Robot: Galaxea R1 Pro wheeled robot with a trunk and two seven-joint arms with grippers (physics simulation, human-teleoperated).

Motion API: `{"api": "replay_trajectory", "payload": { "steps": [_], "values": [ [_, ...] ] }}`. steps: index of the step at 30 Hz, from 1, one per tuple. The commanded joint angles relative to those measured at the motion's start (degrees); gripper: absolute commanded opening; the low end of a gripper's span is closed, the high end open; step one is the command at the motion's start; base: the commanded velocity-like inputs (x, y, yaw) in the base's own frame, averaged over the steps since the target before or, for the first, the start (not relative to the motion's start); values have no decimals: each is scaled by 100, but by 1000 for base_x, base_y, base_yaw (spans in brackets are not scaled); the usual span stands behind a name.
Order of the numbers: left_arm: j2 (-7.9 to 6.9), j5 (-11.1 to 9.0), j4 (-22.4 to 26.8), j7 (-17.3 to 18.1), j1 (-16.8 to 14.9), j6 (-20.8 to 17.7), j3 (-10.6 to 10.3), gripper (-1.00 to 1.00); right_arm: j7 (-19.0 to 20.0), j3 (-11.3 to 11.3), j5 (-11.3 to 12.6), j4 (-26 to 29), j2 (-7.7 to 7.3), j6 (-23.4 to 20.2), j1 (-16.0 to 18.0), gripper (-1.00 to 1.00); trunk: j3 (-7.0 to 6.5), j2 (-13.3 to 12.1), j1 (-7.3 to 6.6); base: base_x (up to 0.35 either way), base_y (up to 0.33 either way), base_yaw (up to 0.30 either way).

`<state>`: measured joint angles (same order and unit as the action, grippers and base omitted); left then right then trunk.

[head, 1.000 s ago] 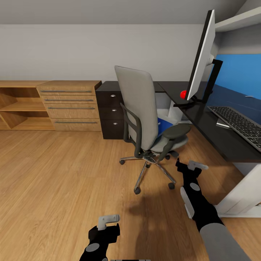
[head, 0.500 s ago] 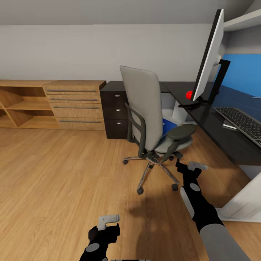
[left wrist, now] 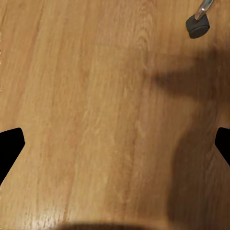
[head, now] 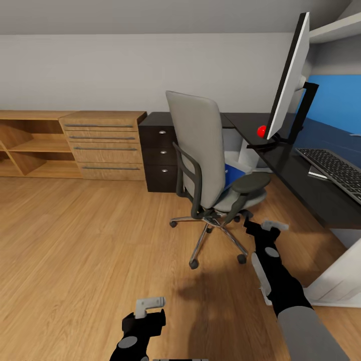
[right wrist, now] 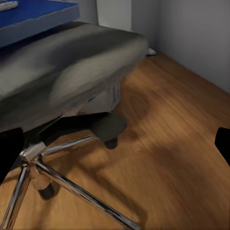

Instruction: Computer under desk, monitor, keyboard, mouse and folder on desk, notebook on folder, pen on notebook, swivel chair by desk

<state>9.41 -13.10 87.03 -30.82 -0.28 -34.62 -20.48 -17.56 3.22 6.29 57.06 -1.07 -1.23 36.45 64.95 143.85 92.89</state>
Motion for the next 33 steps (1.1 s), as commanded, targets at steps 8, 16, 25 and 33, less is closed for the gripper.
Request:
{"api": "replay_trajectory", "payload": {
  "steps": [8,16,25,33],
  "values": [
    [-1,-61,7,-40,-2,-10,119,100,-22,90,467,738,23,-753,70,100,5,2,-1,0,0,0],
    [-1,-61,7,-38,-3,-10,148,100,-18,90,745,591,20,-828,73,100,5,2,-1,0,0,0],
    [-1,-61,7,-33,-1,-2,149,100,21,83,755,619,20,-817,64,100,5,2,-1,1,0,0],
    [-1,-61,6,-23,-2,-1,149,100,-4,-114,744,617,27,-778,55,100,5,2,-1,152,0,0]
  ]
}}
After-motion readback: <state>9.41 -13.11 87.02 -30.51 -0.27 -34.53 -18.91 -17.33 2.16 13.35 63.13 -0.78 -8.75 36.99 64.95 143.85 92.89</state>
